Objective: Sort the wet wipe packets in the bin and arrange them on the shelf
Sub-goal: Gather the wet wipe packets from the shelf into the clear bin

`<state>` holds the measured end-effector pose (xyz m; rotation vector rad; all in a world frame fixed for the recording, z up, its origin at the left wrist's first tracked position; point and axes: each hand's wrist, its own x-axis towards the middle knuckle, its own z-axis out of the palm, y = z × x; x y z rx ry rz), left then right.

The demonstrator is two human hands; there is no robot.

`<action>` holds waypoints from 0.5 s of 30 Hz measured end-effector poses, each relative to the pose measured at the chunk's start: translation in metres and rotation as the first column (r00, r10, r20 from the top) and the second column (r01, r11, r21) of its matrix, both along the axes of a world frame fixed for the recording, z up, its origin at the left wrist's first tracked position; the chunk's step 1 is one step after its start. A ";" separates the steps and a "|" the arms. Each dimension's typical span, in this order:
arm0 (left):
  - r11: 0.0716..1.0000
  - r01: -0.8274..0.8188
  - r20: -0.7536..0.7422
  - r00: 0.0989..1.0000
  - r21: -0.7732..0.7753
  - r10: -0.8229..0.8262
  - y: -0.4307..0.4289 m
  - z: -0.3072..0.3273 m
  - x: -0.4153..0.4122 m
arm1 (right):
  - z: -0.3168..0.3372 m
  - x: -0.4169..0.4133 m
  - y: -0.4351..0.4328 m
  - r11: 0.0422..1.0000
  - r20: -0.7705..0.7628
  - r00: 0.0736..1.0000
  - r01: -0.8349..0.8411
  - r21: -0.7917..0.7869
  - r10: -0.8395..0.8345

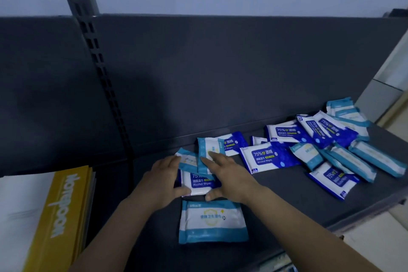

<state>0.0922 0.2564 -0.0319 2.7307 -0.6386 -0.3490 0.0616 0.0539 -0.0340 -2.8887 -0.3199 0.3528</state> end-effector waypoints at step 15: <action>0.981 0.158 -0.090 0.982 -0.109 -0.168 -0.009 0.000 -0.037 | -0.005 -0.005 -0.027 0.964 0.292 0.950 0.035 0.263 -0.114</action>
